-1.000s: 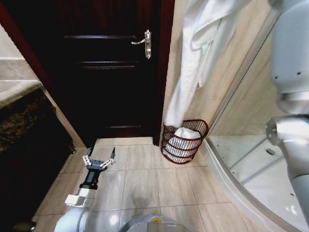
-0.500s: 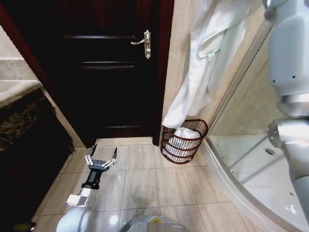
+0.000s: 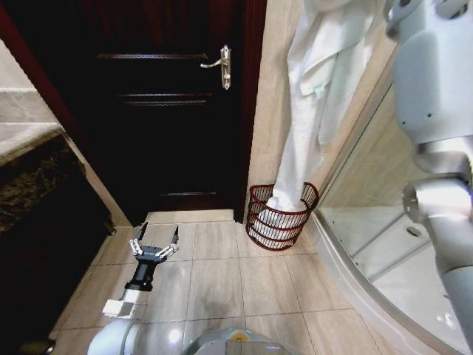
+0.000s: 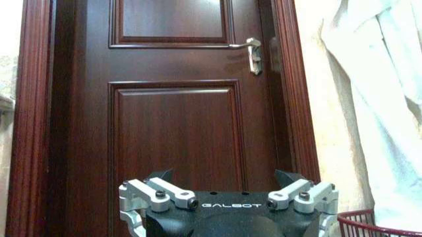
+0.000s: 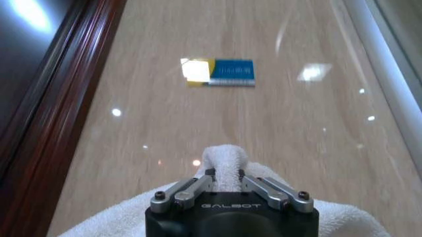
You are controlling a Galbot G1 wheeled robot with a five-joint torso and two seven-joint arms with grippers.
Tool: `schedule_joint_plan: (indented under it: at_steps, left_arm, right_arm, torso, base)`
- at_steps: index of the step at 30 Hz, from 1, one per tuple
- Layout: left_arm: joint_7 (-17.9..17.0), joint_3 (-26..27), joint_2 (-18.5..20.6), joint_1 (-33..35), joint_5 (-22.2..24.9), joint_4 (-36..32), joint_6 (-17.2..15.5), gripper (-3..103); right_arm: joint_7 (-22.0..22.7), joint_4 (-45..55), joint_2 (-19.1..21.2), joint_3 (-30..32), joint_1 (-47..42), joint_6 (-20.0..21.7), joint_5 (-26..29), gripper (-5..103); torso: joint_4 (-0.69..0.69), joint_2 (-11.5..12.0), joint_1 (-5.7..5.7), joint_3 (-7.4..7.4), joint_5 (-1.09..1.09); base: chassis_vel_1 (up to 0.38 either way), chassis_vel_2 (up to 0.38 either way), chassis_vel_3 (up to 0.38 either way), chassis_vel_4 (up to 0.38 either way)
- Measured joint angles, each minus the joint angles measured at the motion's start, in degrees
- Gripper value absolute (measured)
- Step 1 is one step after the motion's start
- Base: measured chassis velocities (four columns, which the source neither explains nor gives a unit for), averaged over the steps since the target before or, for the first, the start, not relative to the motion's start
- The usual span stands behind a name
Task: Discard the used towel into the hamper.
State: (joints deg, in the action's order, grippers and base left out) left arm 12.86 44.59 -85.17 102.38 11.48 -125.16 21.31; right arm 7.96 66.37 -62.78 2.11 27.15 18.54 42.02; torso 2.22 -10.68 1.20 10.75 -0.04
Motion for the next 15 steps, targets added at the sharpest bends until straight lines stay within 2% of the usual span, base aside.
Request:
schedule_joint_plan:
  at_steps: [4, 15]
  left_arm:
    - [0.2, 0.3, -0.1, 0.3, 0.0, 0.0, 0.3, 100]
    - [0.1, -0.5, -0.4, 0.2, -1.3, -0.2, 0.2, 100]
  right_arm:
    - [1.0, 4.6, 2.0, 0.5, -6.2, 0.5, 0.3, 7]
    - [2.4, 10.0, 4.1, 2.2, -15.7, 0.4, 1.2, 7]
  torso:
    - [0.0, 1.1, -0.26, -0.77, 0.07]
    - [0.0, 3.6, -0.98, -2.6, 0.04]
  base:
    - [0.0, 0.0, 0.0, 0.0]
    - [0.0, 0.0, 0.0, 0.0]
